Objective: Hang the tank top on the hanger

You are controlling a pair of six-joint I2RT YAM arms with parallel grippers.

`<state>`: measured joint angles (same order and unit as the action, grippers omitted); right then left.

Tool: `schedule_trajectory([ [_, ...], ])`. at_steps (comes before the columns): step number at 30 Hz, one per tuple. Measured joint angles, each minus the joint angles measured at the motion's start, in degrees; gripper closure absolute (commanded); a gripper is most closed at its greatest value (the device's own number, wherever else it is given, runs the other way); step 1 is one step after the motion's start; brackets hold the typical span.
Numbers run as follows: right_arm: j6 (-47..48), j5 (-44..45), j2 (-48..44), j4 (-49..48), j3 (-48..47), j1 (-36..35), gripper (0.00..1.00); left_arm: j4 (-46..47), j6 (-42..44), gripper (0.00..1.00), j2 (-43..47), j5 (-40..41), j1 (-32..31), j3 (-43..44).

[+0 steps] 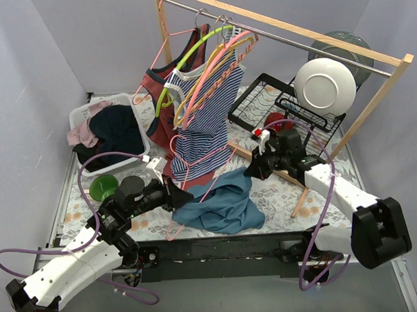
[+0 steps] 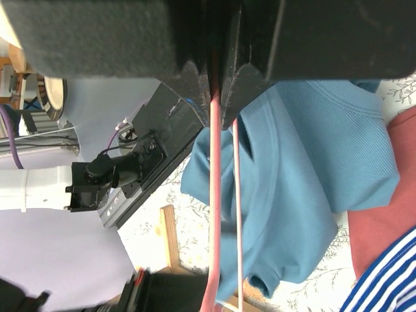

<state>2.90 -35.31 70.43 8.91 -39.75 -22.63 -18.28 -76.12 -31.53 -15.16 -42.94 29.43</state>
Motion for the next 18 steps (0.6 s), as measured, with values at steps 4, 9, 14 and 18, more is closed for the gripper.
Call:
schedule_trajectory([
  [4, 0.0, 8.5, -4.0, 0.1, -3.2, 0.8, 0.99, -1.2, 0.9, 1.0, 2.4, 0.2, 0.0, 0.0],
  [9, -0.7, 17.5, -3.8, 0.5, -6.6, 1.2, 0.99, -2.2, 2.0, 1.0, 4.0, 0.1, 0.0, 0.2],
  [14, -3.0, 21.4, -0.7, 1.6, -10.8, 3.3, 0.99, -2.8, 3.6, 1.0, 4.9, -1.3, 0.0, 0.5],
  [18, -4.9, 21.9, 2.7, 1.7, -15.5, 3.4, 0.99, -2.7, 4.9, 1.0, 5.0, -3.2, 0.0, 1.5],
])
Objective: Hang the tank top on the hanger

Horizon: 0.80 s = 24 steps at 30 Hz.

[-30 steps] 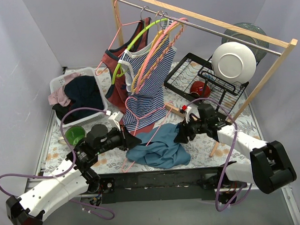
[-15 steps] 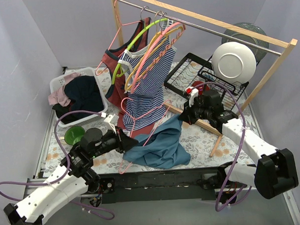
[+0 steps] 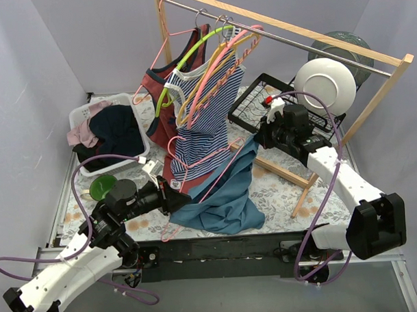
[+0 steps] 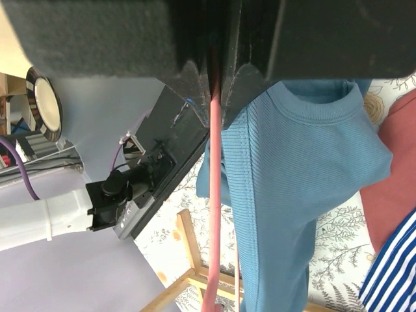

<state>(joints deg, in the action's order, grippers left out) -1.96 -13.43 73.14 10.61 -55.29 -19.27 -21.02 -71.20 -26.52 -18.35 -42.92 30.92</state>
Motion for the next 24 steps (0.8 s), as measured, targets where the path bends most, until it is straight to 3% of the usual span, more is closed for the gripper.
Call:
schedule_trajectory([
  [18, -2.6, 0.0, 2.2, 0.0, -6.1, 0.0, 0.99, -0.9, 0.9, 1.0, -8.0, -0.6, 0.0, 1.5],
  [24, -2.3, -6.0, 2.2, 0.0, -6.1, 0.0, 0.99, -1.0, 2.0, 1.0, -10.9, -0.2, 0.0, 2.6],
])
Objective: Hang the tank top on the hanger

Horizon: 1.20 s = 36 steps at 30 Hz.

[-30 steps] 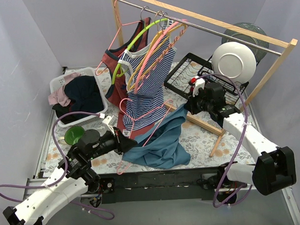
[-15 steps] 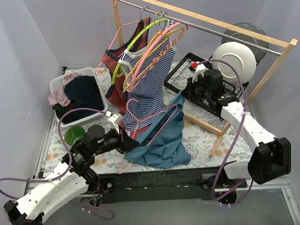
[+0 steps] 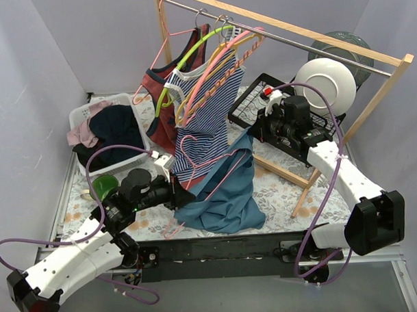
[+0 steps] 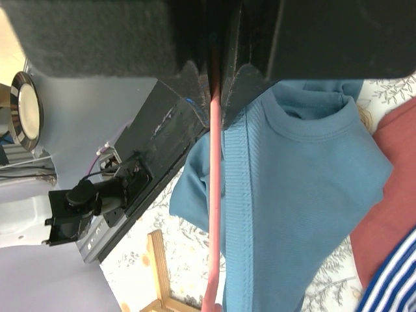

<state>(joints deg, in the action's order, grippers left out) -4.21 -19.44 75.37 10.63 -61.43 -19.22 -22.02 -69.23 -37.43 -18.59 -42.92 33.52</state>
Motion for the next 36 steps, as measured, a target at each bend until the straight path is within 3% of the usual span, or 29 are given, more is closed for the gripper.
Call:
schedule_trajectory([
  [15, 5.5, -11.3, -2.7, 5.4, 0.0, 0.1, 0.94, 6.8, 1.2, 1.0, 5.0, 1.5, 0.0, -0.5],
  [26, 6.1, -21.9, -2.8, 7.8, -6.0, 0.1, 0.93, 12.5, 1.1, 1.0, 0.0, -2.0, 0.0, -3.3],
  [32, 7.5, -28.2, -3.7, 7.4, -4.2, 0.1, 0.89, 15.3, 1.2, 1.0, -0.7, -2.4, 0.0, -3.9],
  [35, 9.6, -28.9, -5.0, 8.4, 0.1, 0.1, 0.83, 16.2, 1.4, 1.0, -0.3, -2.2, 0.0, -3.9],
  [36, 10.6, -28.7, -5.2, 9.3, 1.0, 0.1, 0.77, 16.2, 1.5, 1.0, 0.0, -2.1, 0.0, -3.9],
])
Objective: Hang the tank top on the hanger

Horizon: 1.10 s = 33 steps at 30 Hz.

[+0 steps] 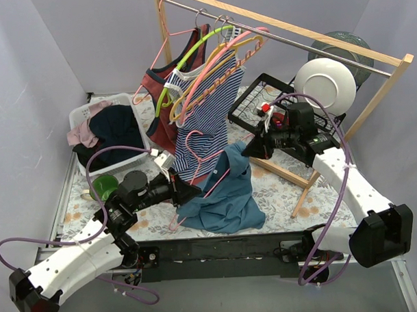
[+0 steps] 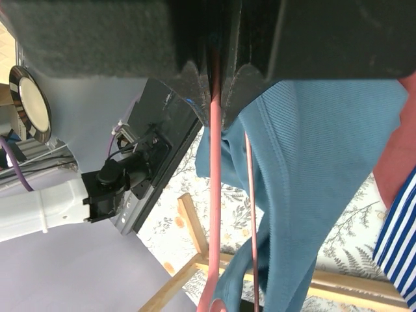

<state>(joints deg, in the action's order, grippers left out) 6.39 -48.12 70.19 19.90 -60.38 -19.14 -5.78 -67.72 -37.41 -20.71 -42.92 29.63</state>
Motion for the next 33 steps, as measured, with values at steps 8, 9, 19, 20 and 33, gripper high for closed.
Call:
schedule_trajectory([
  [8, 8.0, 5.4, -4.0, 5.5, 0.9, 0.0, 0.52, -1.8, 0.8, 1.0, 3.7, -0.1, 0.0, 0.0],
  [9, 9.2, 6.1, -4.8, 6.2, 0.7, 0.0, 0.47, -2.4, 0.9, 1.0, 3.6, -0.4, 0.0, 0.0],
  [19, 30.5, 0.2, -7.7, 15.9, -3.7, 0.1, 0.33, -11.0, 3.4, 1.0, 1.3, -4.0, 0.0, 3.8],
  [20, 33.9, -2.3, -8.1, 17.1, -3.5, 0.0, 0.32, -11.9, 3.7, 1.0, 1.1, -4.0, 0.0, 4.5],
  [33, 43.9, -11.0, -13.1, 15.5, 4.8, -0.4, 0.29, -21.5, -4.7, 1.0, 6.9, 11.5, 0.0, 6.6],
])
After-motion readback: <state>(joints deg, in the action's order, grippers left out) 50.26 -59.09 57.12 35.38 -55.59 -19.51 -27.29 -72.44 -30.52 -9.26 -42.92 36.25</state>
